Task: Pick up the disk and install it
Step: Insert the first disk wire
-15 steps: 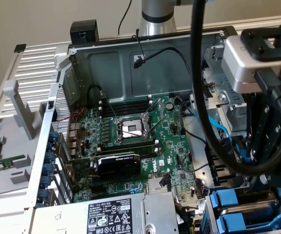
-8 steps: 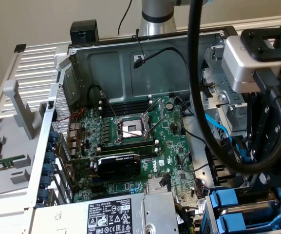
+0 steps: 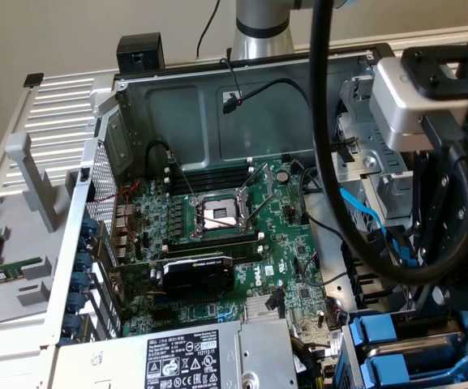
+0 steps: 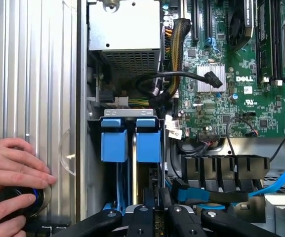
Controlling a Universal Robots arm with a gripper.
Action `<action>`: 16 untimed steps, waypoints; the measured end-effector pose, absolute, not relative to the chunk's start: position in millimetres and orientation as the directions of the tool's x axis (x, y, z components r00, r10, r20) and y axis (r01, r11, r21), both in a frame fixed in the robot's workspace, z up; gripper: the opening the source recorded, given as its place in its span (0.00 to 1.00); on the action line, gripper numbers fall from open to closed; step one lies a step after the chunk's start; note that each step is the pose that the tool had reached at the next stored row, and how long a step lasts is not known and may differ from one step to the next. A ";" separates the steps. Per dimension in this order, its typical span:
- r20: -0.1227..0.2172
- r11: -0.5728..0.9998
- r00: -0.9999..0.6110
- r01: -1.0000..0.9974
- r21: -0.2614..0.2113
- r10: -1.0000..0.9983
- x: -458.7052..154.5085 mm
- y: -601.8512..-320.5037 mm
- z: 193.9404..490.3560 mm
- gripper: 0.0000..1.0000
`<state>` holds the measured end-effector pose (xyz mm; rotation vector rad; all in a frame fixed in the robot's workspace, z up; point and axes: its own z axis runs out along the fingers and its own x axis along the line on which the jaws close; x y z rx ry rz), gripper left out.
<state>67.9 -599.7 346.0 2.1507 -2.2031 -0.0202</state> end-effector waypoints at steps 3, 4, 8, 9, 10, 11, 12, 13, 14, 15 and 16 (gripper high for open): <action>0.036 0.025 -0.023 -0.998 0.053 -0.999 67.9 -599.7 345.2 0.17; 0.036 0.025 -0.023 -0.998 0.053 -0.999 67.9 -599.7 344.7 0.17; 0.036 0.025 -0.023 -0.998 0.053 -0.999 67.9 -599.8 343.2 0.17; 0.036 0.025 -0.023 -0.998 0.053 -0.999 67.9 -599.8 342.9 0.17; 0.036 0.025 -0.023 -0.998 0.053 -0.999 67.9 -599.8 342.7 0.17; 0.036 0.025 -0.023 -0.998 0.053 -0.999 67.9 -599.8 342.6 0.17; 0.036 0.025 -0.023 -0.998 0.053 -0.999 67.9 -599.9 342.5 0.17; 0.036 0.025 -0.023 -0.998 0.053 -0.999 67.9 -599.9 342.4 0.17; 0.036 0.025 -0.023 -0.998 0.052 -0.999 67.9 -599.9 342.4 0.17; 0.036 0.025 -0.023 -0.998 0.052 -0.999 67.9 -600.0 342.4 0.17; 0.036 0.025 -0.023 -0.998 0.052 -0.999 67.9 -600.2 342.4 0.17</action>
